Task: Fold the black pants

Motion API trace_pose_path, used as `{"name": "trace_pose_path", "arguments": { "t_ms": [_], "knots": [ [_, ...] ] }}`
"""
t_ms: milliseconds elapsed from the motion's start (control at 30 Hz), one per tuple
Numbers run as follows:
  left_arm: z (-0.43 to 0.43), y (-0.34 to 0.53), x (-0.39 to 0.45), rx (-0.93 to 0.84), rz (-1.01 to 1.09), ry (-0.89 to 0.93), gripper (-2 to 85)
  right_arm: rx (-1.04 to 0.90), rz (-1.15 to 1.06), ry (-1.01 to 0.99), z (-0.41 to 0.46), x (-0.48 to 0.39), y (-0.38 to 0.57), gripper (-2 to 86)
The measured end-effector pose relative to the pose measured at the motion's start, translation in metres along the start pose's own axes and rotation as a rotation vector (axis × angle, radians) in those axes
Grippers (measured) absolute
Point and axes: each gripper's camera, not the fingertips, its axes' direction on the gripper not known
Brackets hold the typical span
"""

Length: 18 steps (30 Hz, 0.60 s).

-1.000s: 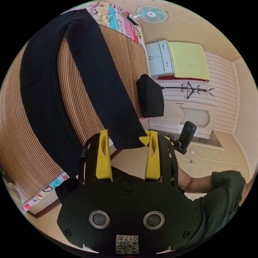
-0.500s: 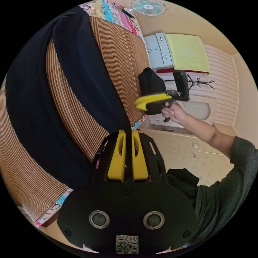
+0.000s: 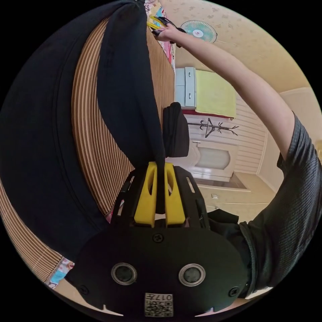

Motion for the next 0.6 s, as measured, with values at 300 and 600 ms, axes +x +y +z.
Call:
{"name": "trace_pose_path", "arguments": {
  "t_ms": [300,600],
  "knots": [
    [-0.061,0.059,-0.036,0.153,-0.109,0.101,3.5,0.449,-0.650,0.374,0.018,-0.250,0.113,2.2],
    [-0.129,0.104,-0.058,0.302,-0.263,0.029,3.7,-0.060,-0.633,0.083,0.158,-0.256,0.105,0.9]
  ]
}}
